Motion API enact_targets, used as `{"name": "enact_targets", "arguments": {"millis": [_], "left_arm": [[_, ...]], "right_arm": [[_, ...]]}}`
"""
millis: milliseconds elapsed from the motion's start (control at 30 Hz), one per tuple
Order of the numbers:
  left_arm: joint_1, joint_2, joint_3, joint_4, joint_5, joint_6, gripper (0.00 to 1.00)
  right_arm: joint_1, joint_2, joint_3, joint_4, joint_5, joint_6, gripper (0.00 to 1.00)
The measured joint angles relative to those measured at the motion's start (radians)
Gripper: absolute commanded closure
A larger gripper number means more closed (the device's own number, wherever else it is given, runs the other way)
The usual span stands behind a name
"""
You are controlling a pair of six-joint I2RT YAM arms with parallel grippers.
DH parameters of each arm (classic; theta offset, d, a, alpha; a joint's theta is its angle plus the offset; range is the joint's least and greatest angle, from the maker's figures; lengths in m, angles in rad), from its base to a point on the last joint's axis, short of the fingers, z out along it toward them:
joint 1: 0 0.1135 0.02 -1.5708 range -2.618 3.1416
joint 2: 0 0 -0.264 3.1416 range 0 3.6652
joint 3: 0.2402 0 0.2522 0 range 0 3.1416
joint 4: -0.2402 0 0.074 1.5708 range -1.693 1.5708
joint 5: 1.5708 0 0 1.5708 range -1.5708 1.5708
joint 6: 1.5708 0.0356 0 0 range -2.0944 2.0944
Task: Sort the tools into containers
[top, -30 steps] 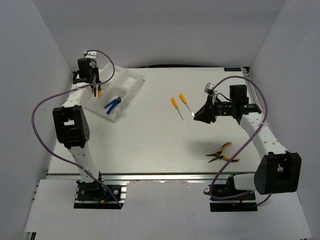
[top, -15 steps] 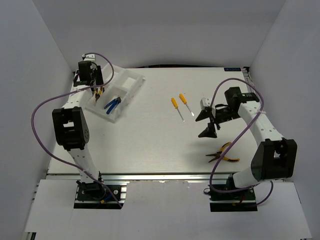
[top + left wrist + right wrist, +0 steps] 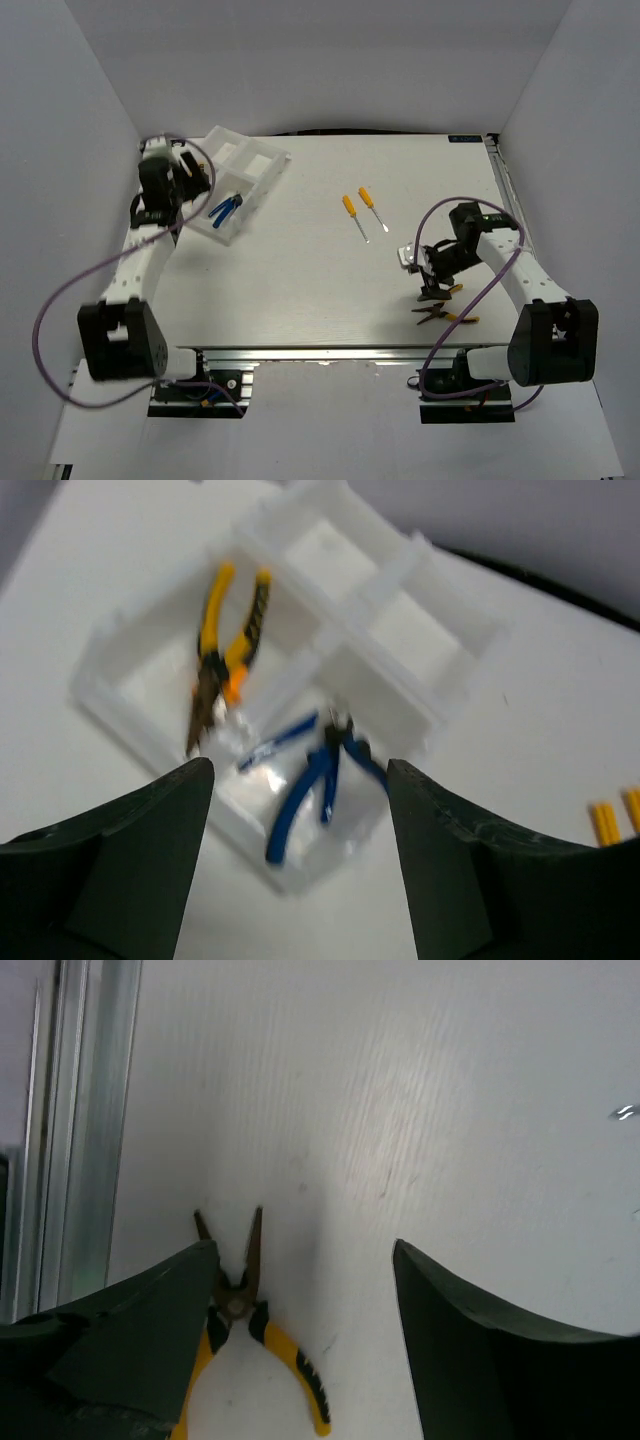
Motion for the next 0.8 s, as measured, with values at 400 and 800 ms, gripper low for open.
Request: {"name": "enact_targets", "arguments": {"millis": [400,800], "left_arm": [[-0.02,-0.391,-0.353,-0.039,0.002,-0.322,0.02],[-0.024,-0.421,-0.482,0.072,0.197,-0.455,0.19]], "right_arm": [[-0.204,0.116,0.016,0.074,0.293,-0.137,0.26],[-0.223,0.177,-0.018,0.13,0.365,-0.233,0.28]]}}
